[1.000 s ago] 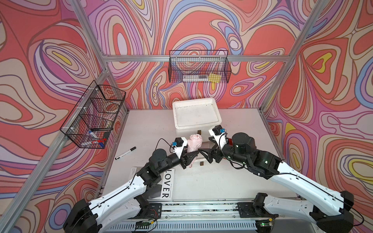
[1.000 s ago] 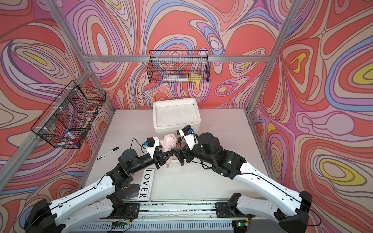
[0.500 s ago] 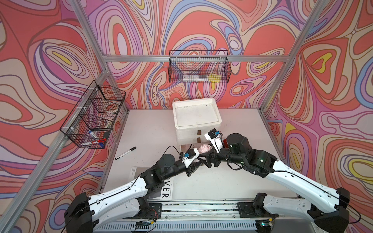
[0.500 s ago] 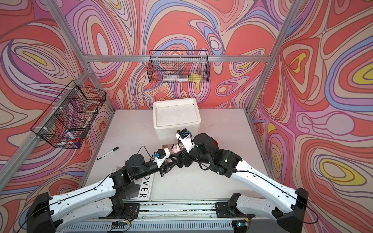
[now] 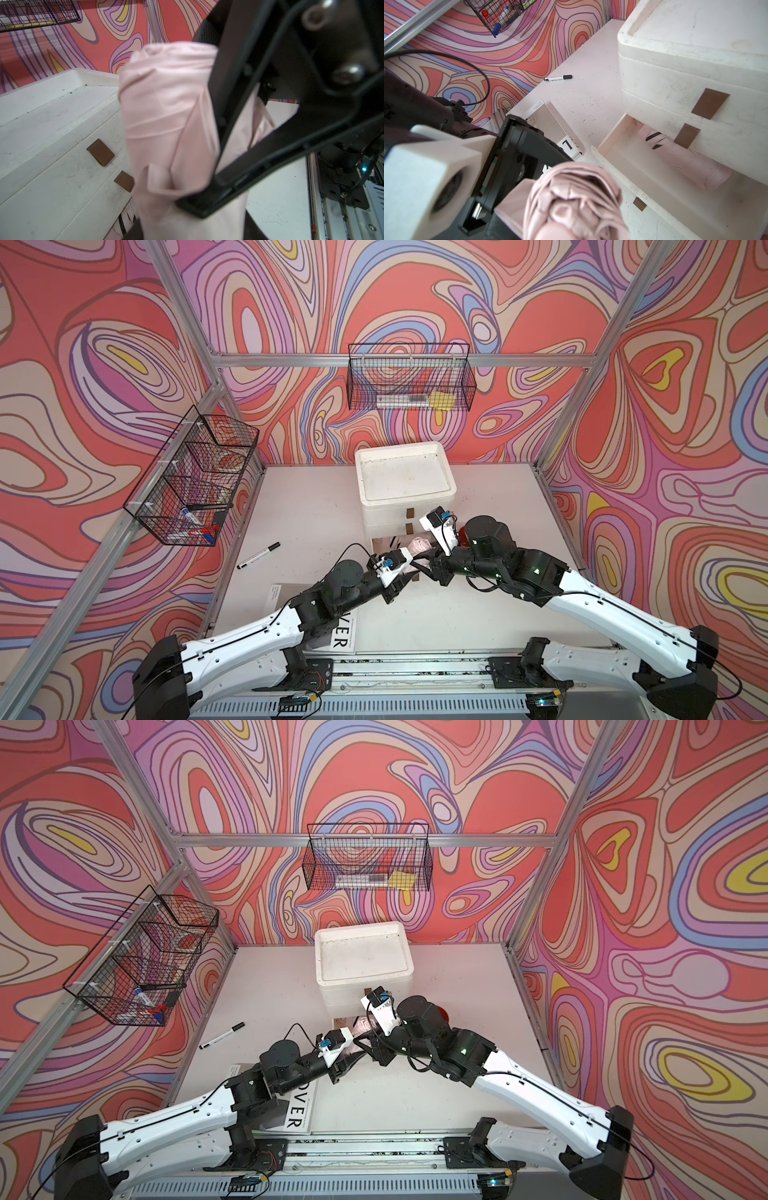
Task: Place the umbrella in the drawer by color
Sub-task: Pick up the umbrella from the center of the board.
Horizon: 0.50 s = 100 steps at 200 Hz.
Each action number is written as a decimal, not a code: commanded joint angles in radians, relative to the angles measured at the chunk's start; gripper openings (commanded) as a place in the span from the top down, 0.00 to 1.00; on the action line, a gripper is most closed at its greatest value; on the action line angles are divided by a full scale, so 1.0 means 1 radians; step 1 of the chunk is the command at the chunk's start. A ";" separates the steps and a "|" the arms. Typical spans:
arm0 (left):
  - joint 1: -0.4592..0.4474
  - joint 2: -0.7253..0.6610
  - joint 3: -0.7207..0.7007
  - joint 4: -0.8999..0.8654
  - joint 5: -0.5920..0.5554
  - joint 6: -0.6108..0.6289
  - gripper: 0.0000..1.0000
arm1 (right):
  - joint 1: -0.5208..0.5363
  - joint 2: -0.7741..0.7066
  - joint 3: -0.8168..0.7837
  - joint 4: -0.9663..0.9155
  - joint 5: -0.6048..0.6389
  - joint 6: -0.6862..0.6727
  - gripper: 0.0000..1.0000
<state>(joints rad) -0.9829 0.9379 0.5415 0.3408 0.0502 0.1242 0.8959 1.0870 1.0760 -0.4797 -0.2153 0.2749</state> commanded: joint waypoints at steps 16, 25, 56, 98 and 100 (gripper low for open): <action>-0.001 -0.066 0.032 -0.006 -0.162 -0.016 0.39 | -0.005 -0.022 -0.045 0.021 0.209 0.006 0.84; -0.002 -0.085 0.030 -0.019 -0.241 -0.043 0.32 | -0.005 -0.030 -0.059 0.031 0.297 0.006 0.83; -0.001 -0.148 0.047 -0.123 -0.643 -0.096 0.25 | -0.005 0.003 -0.109 0.100 0.493 -0.022 0.83; -0.001 -0.293 -0.107 0.003 -0.967 -0.087 0.14 | -0.006 0.179 -0.092 0.198 0.530 -0.061 0.82; 0.000 -0.300 -0.114 0.009 -0.970 -0.086 0.13 | -0.006 0.188 -0.089 0.204 0.529 -0.062 0.82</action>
<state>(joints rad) -0.9874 0.7063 0.5133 0.2829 -0.6716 0.0513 0.8906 1.2015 0.9649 -0.3893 0.2363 0.2447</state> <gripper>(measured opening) 0.842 0.330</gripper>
